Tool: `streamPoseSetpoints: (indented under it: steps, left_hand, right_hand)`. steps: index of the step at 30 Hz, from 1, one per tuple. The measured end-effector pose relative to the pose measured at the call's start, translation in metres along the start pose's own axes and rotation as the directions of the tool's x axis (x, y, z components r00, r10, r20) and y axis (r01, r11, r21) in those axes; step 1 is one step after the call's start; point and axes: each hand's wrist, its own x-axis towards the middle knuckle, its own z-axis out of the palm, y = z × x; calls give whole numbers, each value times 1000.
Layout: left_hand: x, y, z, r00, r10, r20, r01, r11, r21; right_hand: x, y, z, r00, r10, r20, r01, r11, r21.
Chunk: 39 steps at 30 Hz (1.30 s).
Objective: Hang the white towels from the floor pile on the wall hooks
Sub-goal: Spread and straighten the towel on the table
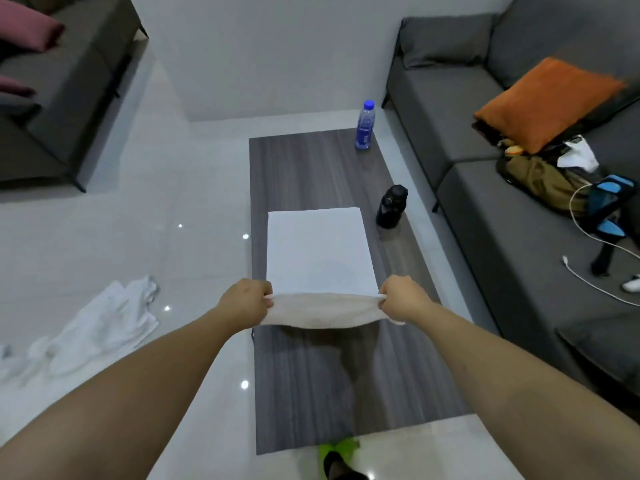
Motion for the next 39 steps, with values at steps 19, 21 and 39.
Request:
streamPoseSetpoints:
  steps: [19,21,39]
  left_hand:
    - [-165,-24,80,997,57,60,-56,998,-22]
    - [-151,-21,72,999,34,28,-33,999,-31]
    - [141,1,4,981,-144,-134,136,989,-63]
  right_hand:
    - [-152,19,102,996,-32,79,34,999,-20]
    - [-139,20,90,1000,-27,14,27,1000,11]
    - [146,9,-16,988,-48,-149,54,998,33]
